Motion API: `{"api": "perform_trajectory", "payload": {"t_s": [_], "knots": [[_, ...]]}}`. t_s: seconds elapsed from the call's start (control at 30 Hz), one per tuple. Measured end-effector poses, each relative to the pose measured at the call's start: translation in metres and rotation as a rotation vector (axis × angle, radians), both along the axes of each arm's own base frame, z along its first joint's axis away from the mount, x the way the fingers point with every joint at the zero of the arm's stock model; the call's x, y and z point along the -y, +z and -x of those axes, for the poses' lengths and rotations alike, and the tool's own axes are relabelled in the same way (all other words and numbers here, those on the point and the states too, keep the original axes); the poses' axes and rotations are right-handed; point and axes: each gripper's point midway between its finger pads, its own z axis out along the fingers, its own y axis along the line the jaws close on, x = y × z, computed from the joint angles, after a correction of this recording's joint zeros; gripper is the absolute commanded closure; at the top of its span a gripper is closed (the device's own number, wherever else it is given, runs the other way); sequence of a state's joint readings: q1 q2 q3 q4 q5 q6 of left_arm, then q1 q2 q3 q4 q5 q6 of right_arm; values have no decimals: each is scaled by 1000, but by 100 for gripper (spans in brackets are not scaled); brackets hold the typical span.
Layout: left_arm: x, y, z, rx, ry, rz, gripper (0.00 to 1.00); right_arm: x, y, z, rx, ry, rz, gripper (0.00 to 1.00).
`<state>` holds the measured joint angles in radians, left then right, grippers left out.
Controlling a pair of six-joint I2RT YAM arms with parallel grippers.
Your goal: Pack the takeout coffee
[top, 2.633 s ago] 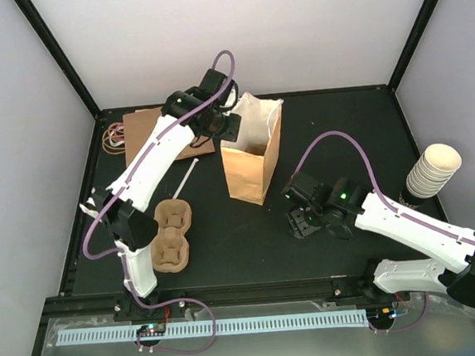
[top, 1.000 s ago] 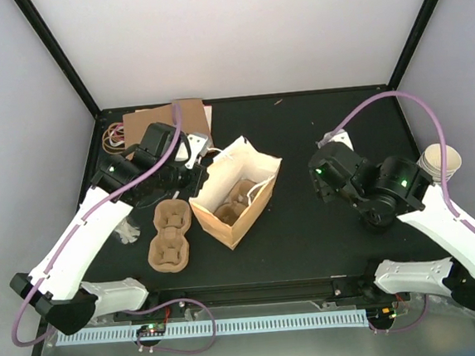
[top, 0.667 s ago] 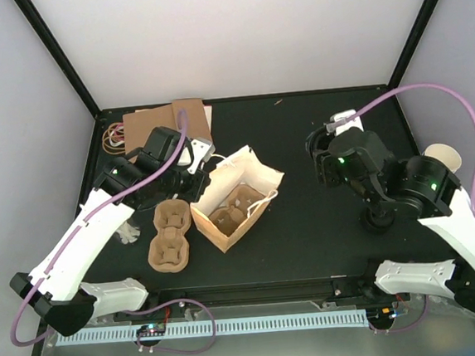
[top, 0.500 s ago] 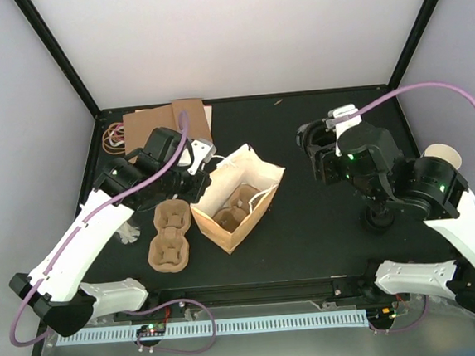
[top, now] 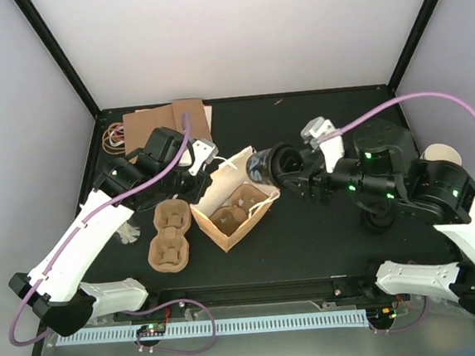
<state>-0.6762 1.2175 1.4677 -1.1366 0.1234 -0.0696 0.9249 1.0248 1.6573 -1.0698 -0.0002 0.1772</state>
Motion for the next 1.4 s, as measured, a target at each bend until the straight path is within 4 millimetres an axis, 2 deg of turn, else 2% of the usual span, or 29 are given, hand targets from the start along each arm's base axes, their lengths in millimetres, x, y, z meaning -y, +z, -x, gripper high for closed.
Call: {"api": "perform_trajectory", "payload": {"t_s": [0.17, 0.47, 0.67, 0.97, 1.27, 1.4], "knots": [[1, 0, -1, 1, -6, -4, 98, -25, -27, 14, -84, 146, 28, 36], [5, -2, 1, -3, -21, -5, 98, -46, -75, 7, -175, 192, 136, 38], [9, -1, 5, -6, -44, 1, 98, -53, -88, 0, -191, 192, 178, 38], [13, -2, 8, -7, -66, 0, 98, -73, -114, -4, -195, 199, 282, 39], [19, 0, 12, -6, -89, 16, 98, -79, -128, -9, -146, 167, 342, 39], [22, 3, 10, 4, -92, 28, 98, -82, -148, -3, -138, 158, 385, 39]]}}
